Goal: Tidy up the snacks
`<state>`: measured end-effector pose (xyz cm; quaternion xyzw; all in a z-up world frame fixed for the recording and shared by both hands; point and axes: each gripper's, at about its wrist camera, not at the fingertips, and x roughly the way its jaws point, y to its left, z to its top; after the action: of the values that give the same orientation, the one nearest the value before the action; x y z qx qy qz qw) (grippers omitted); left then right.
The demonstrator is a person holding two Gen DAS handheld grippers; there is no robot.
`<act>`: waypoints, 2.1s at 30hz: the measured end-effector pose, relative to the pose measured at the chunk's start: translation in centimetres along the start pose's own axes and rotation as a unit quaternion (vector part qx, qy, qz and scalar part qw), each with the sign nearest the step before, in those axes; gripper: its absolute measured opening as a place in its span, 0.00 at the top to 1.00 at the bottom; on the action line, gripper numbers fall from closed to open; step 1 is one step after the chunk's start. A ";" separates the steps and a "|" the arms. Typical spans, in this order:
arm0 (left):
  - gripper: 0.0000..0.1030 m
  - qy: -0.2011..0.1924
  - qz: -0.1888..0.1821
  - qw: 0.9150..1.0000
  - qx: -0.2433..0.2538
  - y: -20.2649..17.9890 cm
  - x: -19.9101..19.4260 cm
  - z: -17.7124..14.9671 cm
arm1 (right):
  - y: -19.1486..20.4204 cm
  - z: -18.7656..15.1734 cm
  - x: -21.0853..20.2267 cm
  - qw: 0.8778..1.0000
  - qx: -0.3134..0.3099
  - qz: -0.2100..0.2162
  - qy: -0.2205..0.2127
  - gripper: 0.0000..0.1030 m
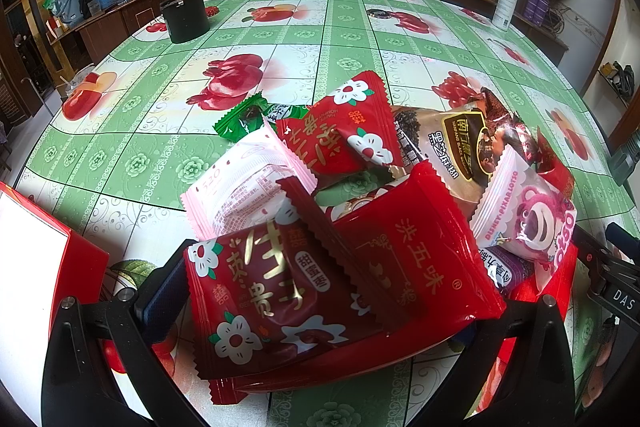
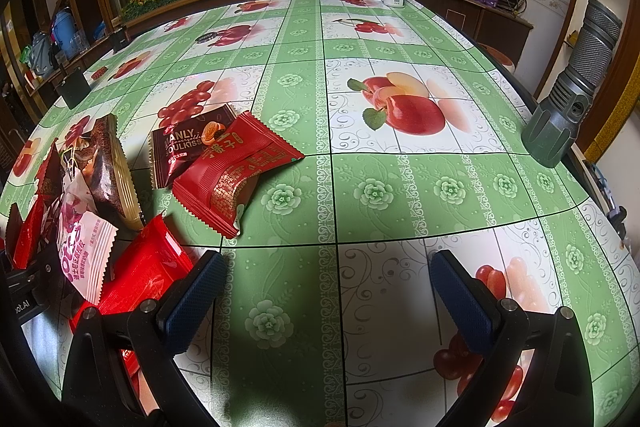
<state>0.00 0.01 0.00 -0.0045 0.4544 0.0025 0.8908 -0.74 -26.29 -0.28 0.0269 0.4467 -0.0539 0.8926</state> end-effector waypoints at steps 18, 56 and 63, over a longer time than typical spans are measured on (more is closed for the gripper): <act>0.00 -0.001 0.004 1.000 -0.001 0.1 -0.5 -0.5 | 0.0 0.0 0.0 1.000 0.000 0.000 0.000 0.00; 0.00 -0.208 0.072 0.975 -0.034 6.5 -15.1 -3.3 | -1.4 -2.1 -2.9 0.998 0.030 0.051 0.000 0.03; 0.00 -0.216 0.083 0.972 -0.033 6.7 -15.5 -3.8 | -0.1 -2.9 -6.1 0.989 0.074 0.131 -0.007 0.02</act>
<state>-12.24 6.67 10.32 0.0042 0.2498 0.0929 0.9638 -6.68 -25.65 2.82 0.1503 0.4276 0.0306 0.8908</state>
